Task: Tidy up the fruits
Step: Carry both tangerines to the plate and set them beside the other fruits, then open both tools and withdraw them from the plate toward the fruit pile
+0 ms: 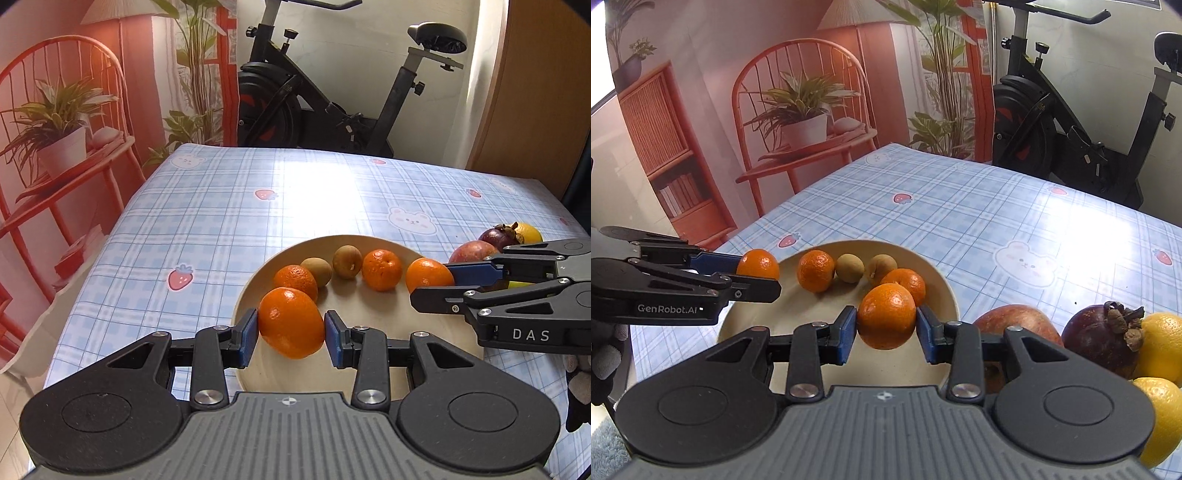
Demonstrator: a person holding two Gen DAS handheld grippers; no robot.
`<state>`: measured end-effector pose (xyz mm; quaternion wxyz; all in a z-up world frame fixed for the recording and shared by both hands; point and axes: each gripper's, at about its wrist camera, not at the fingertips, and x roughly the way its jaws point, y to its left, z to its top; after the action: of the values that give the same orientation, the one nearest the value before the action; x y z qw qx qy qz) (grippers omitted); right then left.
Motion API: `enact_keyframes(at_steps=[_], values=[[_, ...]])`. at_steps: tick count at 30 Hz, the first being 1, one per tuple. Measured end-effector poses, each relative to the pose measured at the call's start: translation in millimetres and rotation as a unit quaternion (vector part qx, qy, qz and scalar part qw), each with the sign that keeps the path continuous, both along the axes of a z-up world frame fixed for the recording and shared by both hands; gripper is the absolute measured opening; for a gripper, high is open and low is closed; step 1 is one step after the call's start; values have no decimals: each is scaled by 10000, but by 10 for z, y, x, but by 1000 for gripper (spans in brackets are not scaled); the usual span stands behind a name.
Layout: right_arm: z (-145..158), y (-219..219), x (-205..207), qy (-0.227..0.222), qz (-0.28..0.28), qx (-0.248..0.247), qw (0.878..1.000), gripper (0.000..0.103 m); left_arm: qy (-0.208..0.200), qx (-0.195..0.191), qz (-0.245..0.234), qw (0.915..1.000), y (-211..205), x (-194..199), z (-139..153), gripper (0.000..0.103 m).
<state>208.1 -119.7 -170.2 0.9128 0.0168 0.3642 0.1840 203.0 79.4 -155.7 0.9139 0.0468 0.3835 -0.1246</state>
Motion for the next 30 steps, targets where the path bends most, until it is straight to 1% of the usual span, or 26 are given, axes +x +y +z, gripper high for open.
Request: enact_keyframes(at_steps=[5,9,12,15,21,30], values=[[-49,36,80,133,-10,-155,9998,38,203,46,-94,9997,63,64,-97,41],[-64,90,125,169,69,-297,9994,38,205,180,-155,9995,40,61,-145,41],[-83,125,154,202,99,-471,9986,38,176,240,-103,9995,54,68,-166,41],[-106,151,184,217,102,-589,9980,38,160,221,-56,9996,48,63,-163,41],[-130,167,228,182,93,-639,9978,38,142,199,-130,9996,24,120,-186,41],[-138,173,249,104,151,-751,9970,38,91,21,-139,9999,55,132,-200,42]])
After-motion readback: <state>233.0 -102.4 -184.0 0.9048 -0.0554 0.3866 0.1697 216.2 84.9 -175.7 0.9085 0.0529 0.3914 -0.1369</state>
